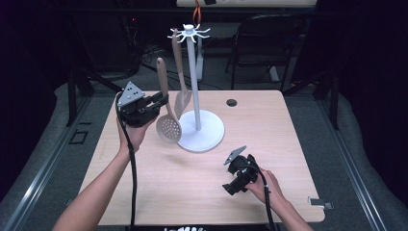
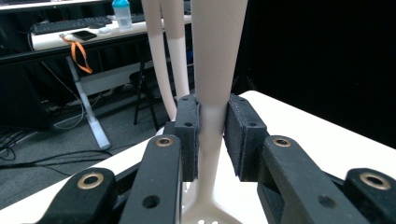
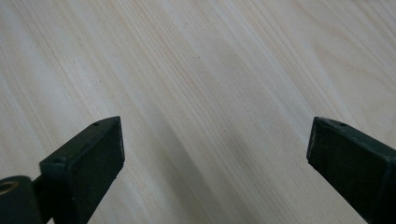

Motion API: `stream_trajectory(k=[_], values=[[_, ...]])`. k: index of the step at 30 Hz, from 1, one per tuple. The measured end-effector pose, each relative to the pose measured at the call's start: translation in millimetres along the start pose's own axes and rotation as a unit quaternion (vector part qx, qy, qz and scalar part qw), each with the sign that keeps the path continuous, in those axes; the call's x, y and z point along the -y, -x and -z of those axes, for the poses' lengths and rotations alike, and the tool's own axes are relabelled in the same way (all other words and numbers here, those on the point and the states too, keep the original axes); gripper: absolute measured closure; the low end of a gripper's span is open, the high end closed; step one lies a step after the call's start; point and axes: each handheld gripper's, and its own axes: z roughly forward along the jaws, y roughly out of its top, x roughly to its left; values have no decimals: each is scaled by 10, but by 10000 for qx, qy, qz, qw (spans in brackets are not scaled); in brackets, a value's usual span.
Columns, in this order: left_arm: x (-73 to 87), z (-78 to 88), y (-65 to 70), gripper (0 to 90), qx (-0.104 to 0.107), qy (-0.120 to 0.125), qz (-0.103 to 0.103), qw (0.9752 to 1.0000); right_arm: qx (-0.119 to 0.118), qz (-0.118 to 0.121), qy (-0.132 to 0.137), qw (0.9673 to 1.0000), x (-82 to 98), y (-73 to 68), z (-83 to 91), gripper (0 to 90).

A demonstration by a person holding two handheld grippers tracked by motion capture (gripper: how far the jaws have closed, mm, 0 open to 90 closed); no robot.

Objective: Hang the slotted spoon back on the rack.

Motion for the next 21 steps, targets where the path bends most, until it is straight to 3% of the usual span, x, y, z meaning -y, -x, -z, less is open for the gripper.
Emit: stream_trajectory(k=[21], values=[[-290, -227, -7, 755, 124, -164, 128, 9997, 49, 56, -37, 10000, 3, 7, 0, 28]])
